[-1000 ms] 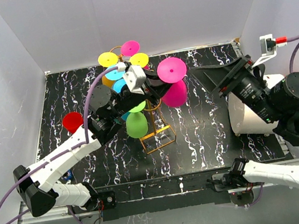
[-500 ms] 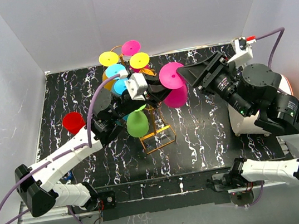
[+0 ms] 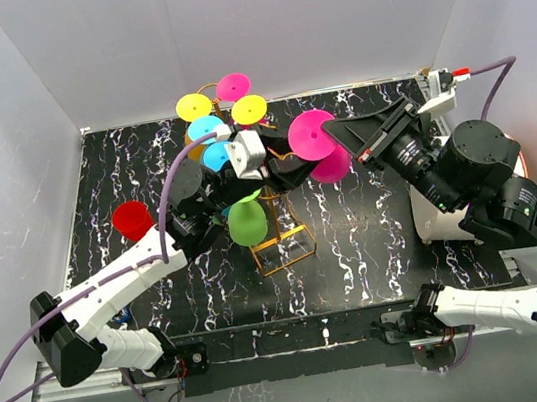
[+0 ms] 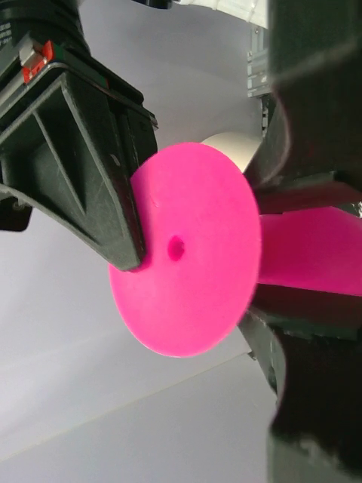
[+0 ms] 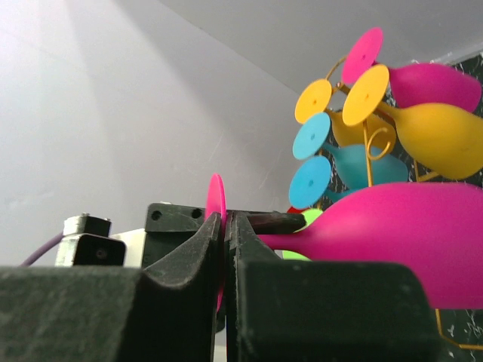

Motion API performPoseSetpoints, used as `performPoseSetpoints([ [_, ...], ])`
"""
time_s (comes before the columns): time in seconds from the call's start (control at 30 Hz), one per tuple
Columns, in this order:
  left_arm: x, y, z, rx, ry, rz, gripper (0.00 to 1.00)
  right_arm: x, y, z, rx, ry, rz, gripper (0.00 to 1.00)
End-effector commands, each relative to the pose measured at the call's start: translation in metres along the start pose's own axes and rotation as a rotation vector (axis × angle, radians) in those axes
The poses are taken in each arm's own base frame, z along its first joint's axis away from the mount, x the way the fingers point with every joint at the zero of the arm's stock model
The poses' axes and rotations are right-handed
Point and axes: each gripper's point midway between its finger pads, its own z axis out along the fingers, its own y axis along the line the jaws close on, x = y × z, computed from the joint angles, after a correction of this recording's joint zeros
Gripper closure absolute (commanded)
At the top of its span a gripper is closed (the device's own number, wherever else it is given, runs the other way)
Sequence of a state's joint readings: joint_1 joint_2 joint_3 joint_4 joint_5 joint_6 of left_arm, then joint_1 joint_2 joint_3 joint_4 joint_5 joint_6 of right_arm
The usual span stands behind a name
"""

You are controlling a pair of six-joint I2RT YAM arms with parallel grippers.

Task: Place the wine glass upside down on the wine glass rack

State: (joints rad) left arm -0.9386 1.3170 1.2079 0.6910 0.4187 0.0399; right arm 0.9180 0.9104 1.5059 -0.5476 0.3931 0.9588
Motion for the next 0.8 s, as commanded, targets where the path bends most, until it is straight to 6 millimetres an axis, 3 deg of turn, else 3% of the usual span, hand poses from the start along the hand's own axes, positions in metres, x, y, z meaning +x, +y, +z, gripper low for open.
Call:
performPoseSetpoints([
  [0.0,-0.040,0.006,0.003,-0.030,-0.096,0.000,0.52,-0.028,0.028,-0.008,-0.100,-0.093,0.011,1.00],
  [0.1,-0.047,0.005,0.001,-0.040,-0.108,-0.030,0.40,-0.040,0.039,-0.011,-0.139,-0.133,0.018,1.00],
  [0.23,-0.054,0.004,-0.007,-0.053,-0.117,-0.058,0.35,-0.051,0.041,-0.011,-0.139,-0.183,0.008,1.00],
  [0.43,-0.057,0.018,-0.025,-0.179,-0.080,-0.093,0.32,-0.055,0.007,0.003,0.003,-0.273,-0.068,1.00],
  [0.53,-0.047,0.032,-0.042,-0.296,-0.030,-0.111,0.32,-0.054,-0.014,0.016,0.089,-0.320,-0.135,1.00],
  [0.67,-0.030,0.042,-0.068,-0.408,0.012,-0.106,0.32,-0.042,-0.026,0.039,0.135,-0.328,-0.201,1.00],
  [0.77,-0.028,0.046,-0.086,-0.469,0.018,-0.102,0.32,-0.039,-0.036,0.052,0.196,-0.336,-0.231,1.00],
])
